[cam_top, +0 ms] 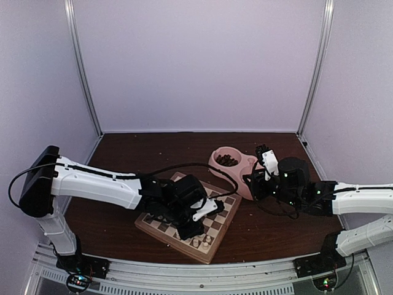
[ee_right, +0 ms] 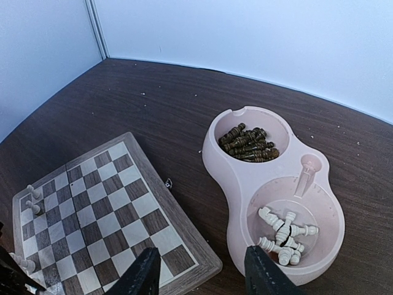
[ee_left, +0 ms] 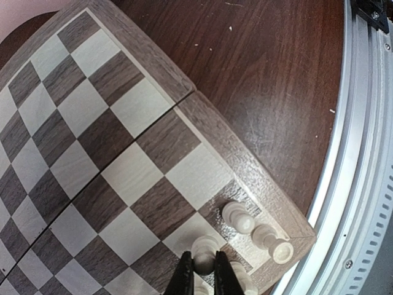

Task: Set up the chess pieces on the board
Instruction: Place the pawn at g2.

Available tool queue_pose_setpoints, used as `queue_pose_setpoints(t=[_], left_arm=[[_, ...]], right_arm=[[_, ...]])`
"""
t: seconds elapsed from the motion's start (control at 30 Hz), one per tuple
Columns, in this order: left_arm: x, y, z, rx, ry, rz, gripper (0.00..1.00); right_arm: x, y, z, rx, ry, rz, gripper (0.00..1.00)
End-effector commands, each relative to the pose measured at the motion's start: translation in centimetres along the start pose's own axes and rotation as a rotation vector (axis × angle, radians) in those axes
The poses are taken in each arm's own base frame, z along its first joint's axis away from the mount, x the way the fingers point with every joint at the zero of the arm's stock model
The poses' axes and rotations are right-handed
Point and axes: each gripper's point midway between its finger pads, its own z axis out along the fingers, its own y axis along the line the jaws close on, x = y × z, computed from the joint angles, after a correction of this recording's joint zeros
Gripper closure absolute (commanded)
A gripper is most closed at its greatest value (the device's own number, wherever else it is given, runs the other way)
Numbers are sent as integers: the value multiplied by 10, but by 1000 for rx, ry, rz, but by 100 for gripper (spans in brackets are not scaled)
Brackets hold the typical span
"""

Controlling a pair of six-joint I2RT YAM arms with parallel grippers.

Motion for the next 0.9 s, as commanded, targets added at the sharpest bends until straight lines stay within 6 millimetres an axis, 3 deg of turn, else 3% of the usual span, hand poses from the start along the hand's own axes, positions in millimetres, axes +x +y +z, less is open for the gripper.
queue_pose_setpoints(t=[0.0,0.7,0.87], left_arm=[[-12,-2,1,0,-24,25,93],[-4,1,8,-38,21,29,93],[-5,1,8,-40,19,30,84]], right_arm=[[0,-3,-1,9,-6,3,51],[-1,-4,-3,9,-11,5,51],[-1,-4,-2,10,-9,4,51]])
